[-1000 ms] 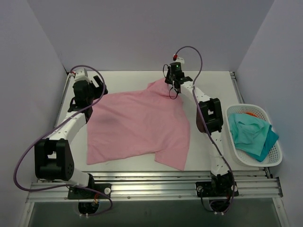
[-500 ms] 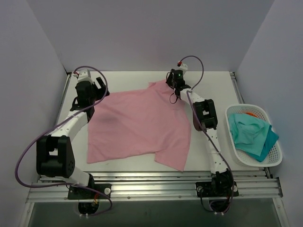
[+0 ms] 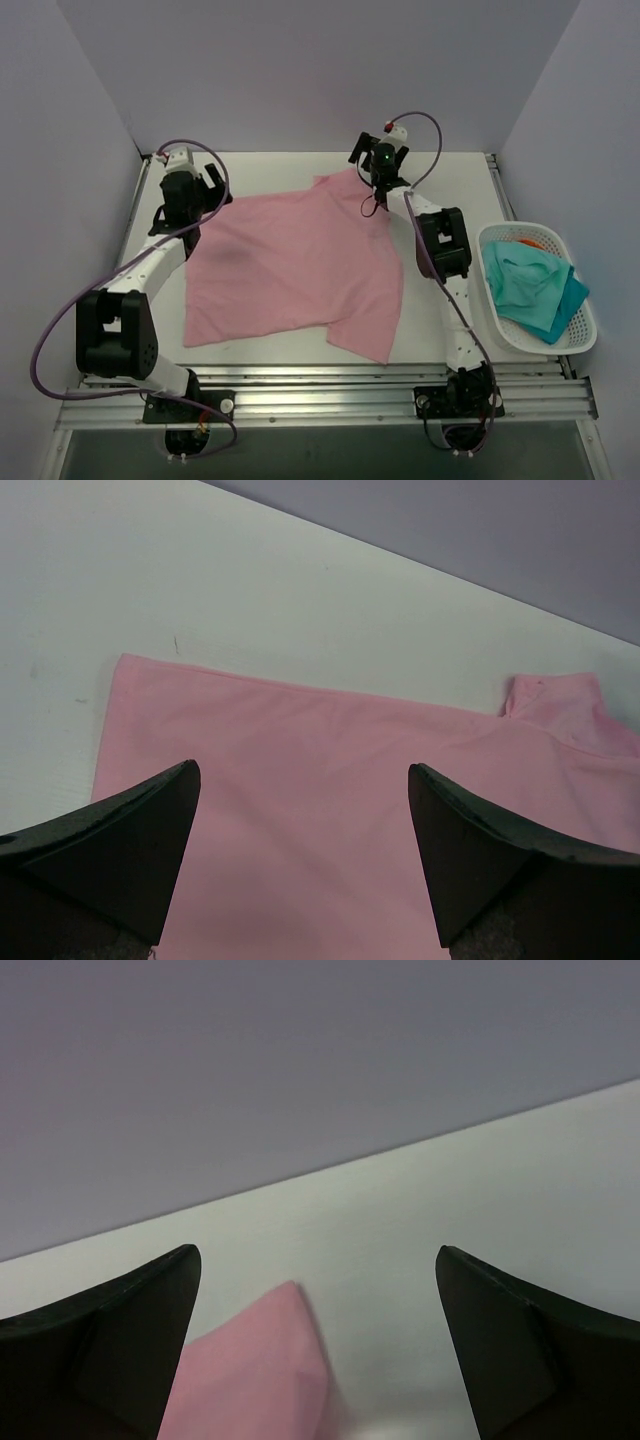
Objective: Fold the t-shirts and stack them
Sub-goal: Flatten the tshirt out
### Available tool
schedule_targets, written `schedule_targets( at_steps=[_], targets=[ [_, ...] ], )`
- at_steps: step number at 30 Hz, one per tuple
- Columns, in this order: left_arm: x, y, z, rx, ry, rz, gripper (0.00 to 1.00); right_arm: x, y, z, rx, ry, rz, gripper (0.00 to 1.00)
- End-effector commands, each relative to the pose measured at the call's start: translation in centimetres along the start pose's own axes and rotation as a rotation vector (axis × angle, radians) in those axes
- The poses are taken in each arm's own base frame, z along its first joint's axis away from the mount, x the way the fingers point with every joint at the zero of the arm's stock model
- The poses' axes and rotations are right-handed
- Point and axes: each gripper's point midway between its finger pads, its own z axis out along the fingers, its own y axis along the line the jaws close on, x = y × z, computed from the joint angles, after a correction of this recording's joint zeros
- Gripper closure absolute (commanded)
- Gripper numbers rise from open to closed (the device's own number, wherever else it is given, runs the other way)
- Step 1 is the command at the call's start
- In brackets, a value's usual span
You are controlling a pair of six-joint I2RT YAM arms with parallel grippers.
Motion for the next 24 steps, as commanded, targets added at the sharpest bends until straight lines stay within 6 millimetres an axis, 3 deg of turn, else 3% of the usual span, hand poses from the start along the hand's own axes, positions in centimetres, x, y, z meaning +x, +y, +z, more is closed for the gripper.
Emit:
schedule_targets(
  at_steps=[1, 2, 3, 4, 5, 6, 7, 8, 9, 10, 12, 13, 16, 17, 18, 19, 20, 21, 23, 24],
  targets=[
    [-4.2, -1.6, -1.8, 0.028, -0.090, -0.023, 0.06, -15.1, 2.2, -7.1, 0.012, -0.283, 0.091, 0.00],
    [-4.6, -1.5, -2.4, 0.022, -0.094, -0.036, 0.06, -19.3, 2.6, -10.6, 0.005, -0.346, 0.133, 0.00],
    [-4.3, -1.7, -2.7, 0.023, -0.090, -0.058, 0.06, -15.3, -0.3, -12.1, 0.085, -0.282, 0.149, 0.00],
    [-4.5, -1.8, -3.2, 0.027, -0.095, -0.068, 0.06, -15.3, -0.6, -13.9, 0.089, -0.283, 0.170, 0.00],
    [-4.2, -1.8, -3.3, 0.026, -0.088, -0.076, 0.06, -17.9, -0.4, -17.0, 0.070, -0.320, 0.206, 0.01],
    [-3.6, -2.0, -3.4, 0.025, -0.074, -0.088, 0.06, -17.0, -1.1, -18.3, 0.083, -0.306, 0.224, 0.01],
    [-2.8, -1.8, -3.3, 0.016, -0.049, -0.093, 0.06, -13.5, -2.5, -19.7, 0.116, -0.253, 0.236, 0.03],
    [-2.1, -1.6, -3.2, 0.007, -0.030, -0.100, 0.06, -14.3, -2.4, -21.4, 0.104, -0.264, 0.253, 0.03],
    [-1.5, -1.6, -3.1, 0.000, -0.013, -0.107, 0.06, -13.2, -2.6, -21.9, 0.099, -0.239, 0.257, 0.04],
    [-0.5, -1.6, -2.6, 0.000, 0.005, -0.106, 0.06, -11.3, -2.0, -22.2, 0.041, -0.179, 0.250, 0.06],
    [0.6, -1.4, -1.9, -0.005, 0.023, -0.118, 0.06, -9.4, -1.5, -21.8, 0.008, -0.119, 0.220, 0.11],
    [2.1, -1.0, -0.4, -0.023, 0.055, -0.127, 0.06, -7.1, -0.5, -20.4, -0.023, -0.027, 0.190, 0.32],
    [3.3, -1.1, 1.5, -0.024, 0.094, -0.129, 0.04, -4.8, 0.6, -18.8, -0.051, 0.070, 0.156, 0.70],
    [4.0, -1.1, 2.8, -0.026, 0.115, -0.129, 0.01, -4.3, 1.5, -17.6, -0.063, 0.088, 0.149, 1.00],
    [4.5, -1.3, 3.5, -0.019, 0.132, -0.128, 0.06, -3.5, 2.0, -17.1, -0.064, 0.113, 0.138, 1.00],
    [4.9, -1.5, 4.0, -0.008, 0.148, -0.129, 0.14, -3.0, 2.3, -16.7, -0.064, 0.127, 0.125, 1.00],
    [6.3, -1.3, 4.8, -0.017, 0.183, -0.129, 0.36, -1.3, 2.1, -16.0, -0.053, 0.161, 0.105, 1.00],
    [6.2, -1.4, 5.4, -0.018, 0.183, -0.135, 0.55, -1.6, 2.9, -15.4, -0.065, 0.156, 0.099, 1.00],
    [7.1, -1.0, 6.1, -0.031, 0.198, -0.137, 0.79, -0.8, 2.9, -14.7, -0.059, 0.172, 0.088, 1.00],
    [7.1, -1.0, 6.4, -0.038, 0.195, -0.139, 0.82, 0.0, 2.9, -13.9, -0.056, 0.182, 0.084, 1.00]
  ],
)
